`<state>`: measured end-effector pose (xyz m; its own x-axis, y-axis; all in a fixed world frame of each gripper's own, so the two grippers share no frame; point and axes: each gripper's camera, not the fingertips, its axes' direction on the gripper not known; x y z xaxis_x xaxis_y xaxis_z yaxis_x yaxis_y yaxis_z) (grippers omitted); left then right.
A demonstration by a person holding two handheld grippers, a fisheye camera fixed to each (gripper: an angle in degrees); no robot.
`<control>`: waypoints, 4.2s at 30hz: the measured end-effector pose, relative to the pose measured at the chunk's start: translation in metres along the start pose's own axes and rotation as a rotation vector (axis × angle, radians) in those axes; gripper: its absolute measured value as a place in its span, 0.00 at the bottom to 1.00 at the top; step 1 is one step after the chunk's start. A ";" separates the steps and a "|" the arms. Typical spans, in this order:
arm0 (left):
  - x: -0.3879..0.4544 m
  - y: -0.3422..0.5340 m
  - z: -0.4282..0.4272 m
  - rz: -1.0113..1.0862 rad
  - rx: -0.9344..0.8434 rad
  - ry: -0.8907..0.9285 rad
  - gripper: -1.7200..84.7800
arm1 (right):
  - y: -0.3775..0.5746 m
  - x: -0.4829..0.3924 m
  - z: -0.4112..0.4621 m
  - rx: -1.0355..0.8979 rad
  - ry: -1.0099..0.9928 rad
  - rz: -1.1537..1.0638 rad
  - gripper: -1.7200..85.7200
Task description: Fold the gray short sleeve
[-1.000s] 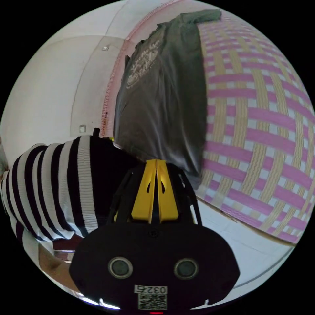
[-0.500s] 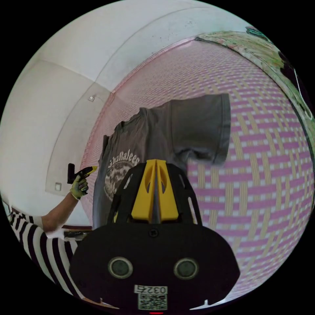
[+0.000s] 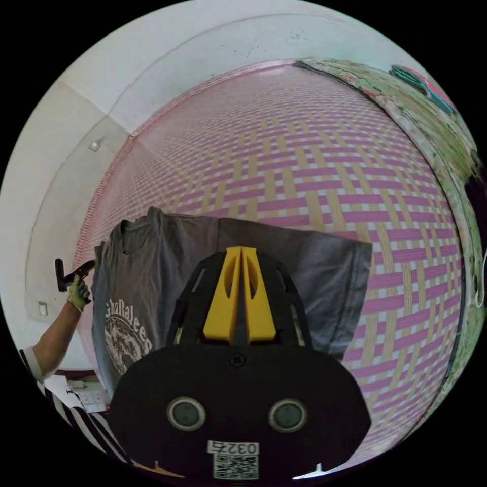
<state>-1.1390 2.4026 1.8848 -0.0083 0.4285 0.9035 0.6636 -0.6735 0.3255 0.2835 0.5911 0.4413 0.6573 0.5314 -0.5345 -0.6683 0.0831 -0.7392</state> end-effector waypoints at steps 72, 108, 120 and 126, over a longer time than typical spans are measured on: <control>0.338 0.077 -0.011 0.240 -0.442 0.814 0.01 | 0.225 0.187 -0.135 0.264 -0.577 0.780 0.12; 0.324 0.000 0.019 -0.223 -0.285 0.803 0.01 | 0.143 0.039 0.135 0.018 -0.134 -0.440 0.07; 0.362 0.018 0.025 -0.245 -0.270 0.748 0.00 | 0.421 0.227 0.083 0.045 -0.117 0.329 0.08; 0.432 0.009 0.024 -0.096 -0.290 0.731 0.00 | 0.483 0.229 0.117 0.134 -0.149 0.477 0.07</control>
<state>-1.1182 2.5961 2.2710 -0.6115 0.0564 0.7892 0.4146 -0.8267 0.3803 0.0703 0.8515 0.0096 0.2183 0.6501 -0.7278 -0.9266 -0.0959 -0.3635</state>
